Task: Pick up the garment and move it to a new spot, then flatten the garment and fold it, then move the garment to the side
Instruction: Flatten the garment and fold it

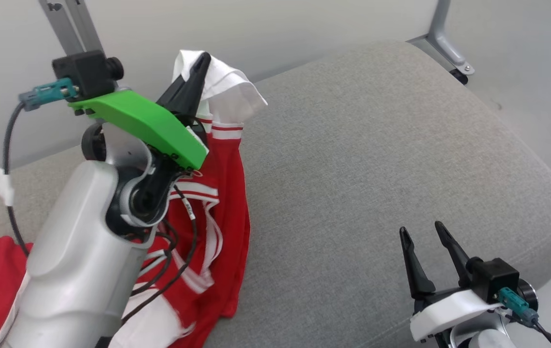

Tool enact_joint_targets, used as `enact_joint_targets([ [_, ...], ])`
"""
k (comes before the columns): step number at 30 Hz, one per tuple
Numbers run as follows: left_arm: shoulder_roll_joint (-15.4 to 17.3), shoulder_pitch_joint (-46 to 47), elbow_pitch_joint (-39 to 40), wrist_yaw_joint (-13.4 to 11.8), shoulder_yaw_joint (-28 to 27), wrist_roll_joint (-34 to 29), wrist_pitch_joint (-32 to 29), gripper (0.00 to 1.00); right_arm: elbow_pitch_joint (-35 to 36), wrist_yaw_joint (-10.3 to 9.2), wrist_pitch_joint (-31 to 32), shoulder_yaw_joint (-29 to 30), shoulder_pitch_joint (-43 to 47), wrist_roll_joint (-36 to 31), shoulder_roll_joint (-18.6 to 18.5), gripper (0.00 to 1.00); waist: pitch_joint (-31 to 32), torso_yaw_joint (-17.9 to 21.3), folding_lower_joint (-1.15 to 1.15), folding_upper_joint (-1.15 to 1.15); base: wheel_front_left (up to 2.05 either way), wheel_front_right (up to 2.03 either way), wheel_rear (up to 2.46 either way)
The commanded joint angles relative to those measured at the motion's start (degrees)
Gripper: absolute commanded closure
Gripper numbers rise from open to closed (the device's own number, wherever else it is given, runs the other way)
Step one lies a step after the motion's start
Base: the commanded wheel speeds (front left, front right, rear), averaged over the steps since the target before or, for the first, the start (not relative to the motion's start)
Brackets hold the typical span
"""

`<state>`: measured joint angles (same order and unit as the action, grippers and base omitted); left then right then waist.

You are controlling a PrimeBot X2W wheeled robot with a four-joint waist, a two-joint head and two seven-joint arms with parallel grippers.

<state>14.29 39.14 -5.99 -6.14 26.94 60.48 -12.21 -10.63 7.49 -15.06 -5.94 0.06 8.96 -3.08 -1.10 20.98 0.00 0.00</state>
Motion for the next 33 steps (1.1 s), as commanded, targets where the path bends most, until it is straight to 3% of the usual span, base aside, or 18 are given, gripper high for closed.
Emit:
enact_joint_targets([
  [1,-1.97,2.22,-3.48,-0.26,0.16,-0.26,1.38,1.0,0.06,0.01,-0.18,-0.04,-1.48,0.29,-0.06,0.0,-3.7,4.76,0.0,0.0,0.0,0.0,0.0],
  [3,-6.09,3.98,-10.66,0.54,1.07,-0.21,3.52,1.0,0.14,0.01,-0.18,0.01,-2.42,0.59,0.08,0.0,-5.12,6.41,0.0,0.0,0.0,0.0,0.0],
  [7,-9.62,7.03,-21.48,2.72,3.88,-3.15,10.1,1.0,-0.25,0.01,-0.18,-1.47,-3.72,1.29,0.19,0.0,-7.03,8.95,0.0,0.0,0.0,0.0,0.0],
  [8,-10.36,7.41,-24.65,3.06,5.89,-4.18,11.4,0.68,-0.41,0.01,-0.18,-1.53,-3.9,1.45,0.16,0.0,-7.25,9.47,0.0,0.0,0.0,0.0,0.0],
  [9,-11.06,7.58,-28.74,4.65,9.86,-5.94,12.6,0.0,-0.5,0.01,-0.18,-1.35,-4.2,2.0,0.15,0.0,-7.49,10.66,0.0,0.0,0.0,0.0,0.0],
  [16,-10.52,4.53,-33.97,7.56,18.12,-9.42,12.83,0.0,-0.19,0.01,-0.18,0.95,-1.68,1.41,0.08,0.0,-6.22,9.74,0.0,0.0,0.0,0.0,0.0],
  [21,-7.01,-1.5,-29.07,4.84,19.72,-12.05,16.35,0.0,-0.3,0.01,-0.18,2.0,0.39,0.23,0.11,0.0,-3.83,6.13,0.0,0.0,0.0,0.0,0.0],
  [23,-4.66,-4.98,-24.97,2.89,20.37,-13.45,17.62,0.0,-0.19,0.01,-0.18,2.5,1.28,-0.42,0.08,0.0,-2.6,4.26,0.0,0.0,0.0,0.0,0.0],
  [27,2.11,-14.1,-14.43,-3.48,19.72,-14.75,19.6,0.0,0.18,0.01,-0.18,2.72,2.44,-1.45,0.06,0.0,-0.36,1.0,0.0,0.0,0.0,0.0,0.0],
  [33,10.67,-26.4,0.94,-11.97,19.59,-15.31,18.19,0.0,0.98,0.01,-0.18,3.77,4.04,-1.92,-1.22,0.0,1.11,-5.05,0.0,0.0,0.0,0.0,0.0],
])
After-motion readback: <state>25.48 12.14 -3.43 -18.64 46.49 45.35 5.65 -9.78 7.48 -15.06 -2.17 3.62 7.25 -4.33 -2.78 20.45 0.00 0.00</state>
